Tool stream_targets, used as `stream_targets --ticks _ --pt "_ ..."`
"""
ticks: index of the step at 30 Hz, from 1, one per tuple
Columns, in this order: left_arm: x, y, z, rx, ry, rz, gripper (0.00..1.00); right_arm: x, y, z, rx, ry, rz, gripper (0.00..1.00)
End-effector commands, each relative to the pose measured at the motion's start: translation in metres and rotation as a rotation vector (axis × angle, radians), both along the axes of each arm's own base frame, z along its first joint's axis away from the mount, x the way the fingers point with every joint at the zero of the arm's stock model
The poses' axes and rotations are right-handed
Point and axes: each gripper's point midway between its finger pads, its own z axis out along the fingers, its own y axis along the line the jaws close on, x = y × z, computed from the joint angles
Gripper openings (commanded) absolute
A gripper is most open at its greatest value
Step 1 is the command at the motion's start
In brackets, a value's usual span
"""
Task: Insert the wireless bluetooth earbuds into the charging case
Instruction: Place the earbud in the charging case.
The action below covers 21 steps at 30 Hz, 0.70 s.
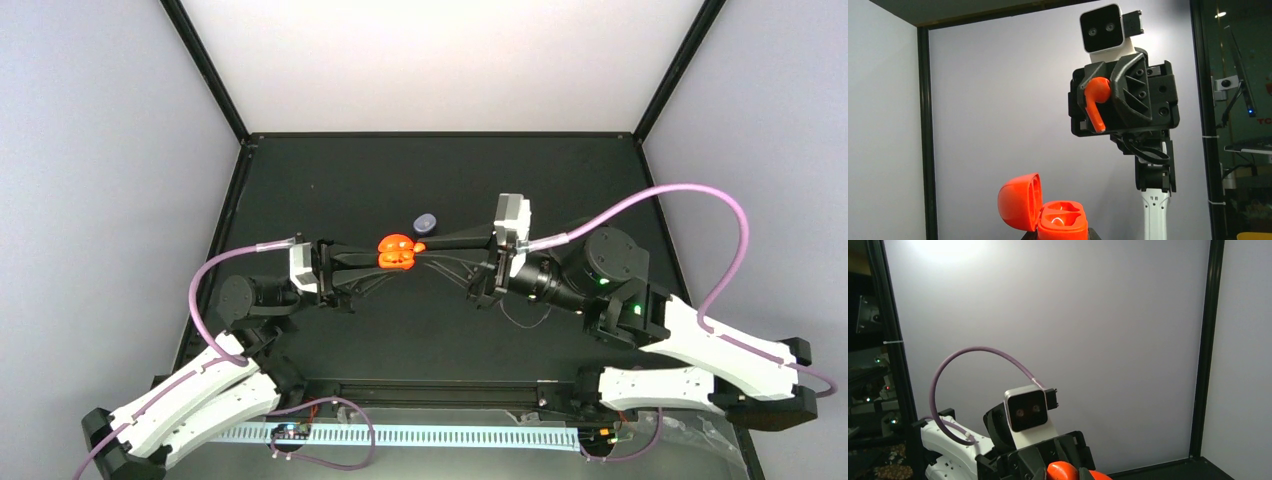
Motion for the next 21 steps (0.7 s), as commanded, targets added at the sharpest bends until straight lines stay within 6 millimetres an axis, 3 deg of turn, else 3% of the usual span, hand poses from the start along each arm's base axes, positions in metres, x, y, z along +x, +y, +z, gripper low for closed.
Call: stream_targets --ticks 1,21 --pt "-0.010 0.012 0.026 -0.085 -0.044 -0.006 0.01 -0.001 -0.001 0.015 0.035 -0.062 -0.054 0.11" --pt "-0.011 0.015 0.032 -0.126 -0.007 -0.037 0.01 0.007 0.026 -0.001 0.005 -0.044 -0.083 0.11"
